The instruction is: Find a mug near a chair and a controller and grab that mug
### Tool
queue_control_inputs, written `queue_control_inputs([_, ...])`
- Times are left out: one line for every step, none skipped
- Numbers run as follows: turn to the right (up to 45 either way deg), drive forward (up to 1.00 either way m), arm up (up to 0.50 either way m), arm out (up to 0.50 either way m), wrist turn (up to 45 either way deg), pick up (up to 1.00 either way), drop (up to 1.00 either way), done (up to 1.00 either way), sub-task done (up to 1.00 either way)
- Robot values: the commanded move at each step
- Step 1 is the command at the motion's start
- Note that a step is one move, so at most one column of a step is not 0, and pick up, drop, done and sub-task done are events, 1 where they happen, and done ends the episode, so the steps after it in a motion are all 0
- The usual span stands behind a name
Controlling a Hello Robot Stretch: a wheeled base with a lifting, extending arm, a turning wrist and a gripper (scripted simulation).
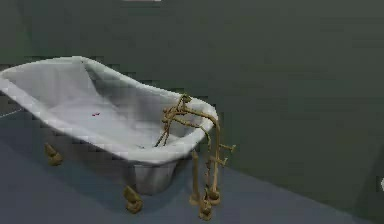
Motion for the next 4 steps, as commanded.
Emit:
queue_control_inputs([27.0, 0.0, 0.0, 0.0, 0.0, 0.0, 0.0, 0.0, 0.0])
queue_control_inputs([0.0, 0.05, 0.0, 0.0, 0.0, 0.0, 0.0, 0.0, 0.0])
queue_control_inputs([45.0, 0.0, 0.0, 0.0, 0.0, 0.0, 0.0, 0.0, 0.0])
queue_control_inputs([42.0, 0.0, 0.0, 0.0, 0.0, 0.0, 0.0, 0.0, 0.0])
